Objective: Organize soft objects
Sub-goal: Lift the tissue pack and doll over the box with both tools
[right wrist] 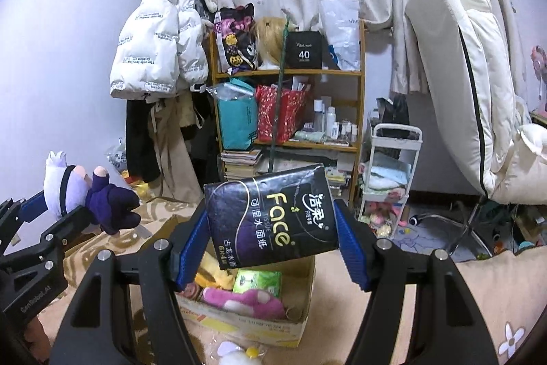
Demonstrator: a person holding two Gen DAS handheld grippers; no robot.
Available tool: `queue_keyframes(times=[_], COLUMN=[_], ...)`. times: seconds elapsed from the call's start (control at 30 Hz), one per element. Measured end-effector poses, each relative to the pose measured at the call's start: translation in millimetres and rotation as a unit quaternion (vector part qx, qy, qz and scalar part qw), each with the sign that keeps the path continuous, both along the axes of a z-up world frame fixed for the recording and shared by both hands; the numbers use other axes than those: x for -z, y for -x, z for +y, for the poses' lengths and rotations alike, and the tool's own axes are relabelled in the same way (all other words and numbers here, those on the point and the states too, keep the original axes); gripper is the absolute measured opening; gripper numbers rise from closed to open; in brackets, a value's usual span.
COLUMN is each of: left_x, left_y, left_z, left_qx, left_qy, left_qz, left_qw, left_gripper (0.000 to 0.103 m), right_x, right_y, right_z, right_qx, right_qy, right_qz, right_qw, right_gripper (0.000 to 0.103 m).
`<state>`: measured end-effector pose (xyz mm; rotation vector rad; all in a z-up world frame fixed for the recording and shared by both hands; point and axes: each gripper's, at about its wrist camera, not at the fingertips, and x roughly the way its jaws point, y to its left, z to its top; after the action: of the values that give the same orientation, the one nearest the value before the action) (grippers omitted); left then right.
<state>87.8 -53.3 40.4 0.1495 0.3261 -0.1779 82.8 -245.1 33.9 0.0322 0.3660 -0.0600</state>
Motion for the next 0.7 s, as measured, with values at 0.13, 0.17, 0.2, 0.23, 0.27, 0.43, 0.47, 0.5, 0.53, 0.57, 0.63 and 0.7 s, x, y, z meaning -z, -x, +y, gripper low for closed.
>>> queue_keyframes(times=[0.13,0.17,0.2,0.23,0.27,0.43,0.47,0.5,0.53,0.57,0.63,0.7], left_x=[-7,-8,-9,-9,-8,2,5,7,10,14,19,23], left_y=[-9,-11,-13,-16,-19,-29,-32,-34,-36,-39,-43,-48], left_z=[-3,-5,-6,-8,-10,-12,-12,-11,-10,-10,-10,-10], left_qx=[0.002,0.002,0.002,0.002,0.004,0.011,0.013,0.014,0.012,0.01,0.01,0.011], left_qy=[-0.002,-0.002,-0.003,-0.006,-0.009,-0.004,0.004,0.009,0.012,0.012,0.008,0.008], left_qz=[-0.009,-0.01,-0.013,-0.016,-0.017,-0.004,0.007,0.013,0.018,0.022,0.027,0.032], left_qw=[1.0,0.9999,0.9999,0.9999,0.9998,0.9999,0.9999,0.9998,0.9997,0.9996,0.9995,0.9994], left_gripper=[0.058,0.058,0.058,0.059,0.059,0.059,0.059,0.059,0.059,0.059,0.059,0.059], right_x=[-3,-3,-3,-3,-1,2,5,8,11,14,22,30], right_y=[-5,-7,-9,-11,-13,-21,-23,-25,-28,-31,-35,-39], right_z=[1,1,2,1,1,-3,-4,-5,-6,-8,-11,-14], right_qx=[-0.004,-0.005,-0.005,-0.005,-0.004,-0.006,-0.005,-0.004,-0.003,-0.002,0.0,0.001], right_qy=[0.007,0.01,0.01,0.01,0.009,0.003,0.002,0.0,-0.003,-0.005,-0.01,-0.017], right_qz=[-0.007,-0.009,-0.01,-0.011,-0.012,-0.002,0.0,0.004,0.007,0.011,0.02,0.025], right_qw=[1.0,1.0,1.0,1.0,1.0,1.0,1.0,1.0,1.0,1.0,1.0,1.0], right_gripper=[0.073,0.073,0.073,0.073,0.073,0.073,0.073,0.073,0.073,0.073,0.073,0.073])
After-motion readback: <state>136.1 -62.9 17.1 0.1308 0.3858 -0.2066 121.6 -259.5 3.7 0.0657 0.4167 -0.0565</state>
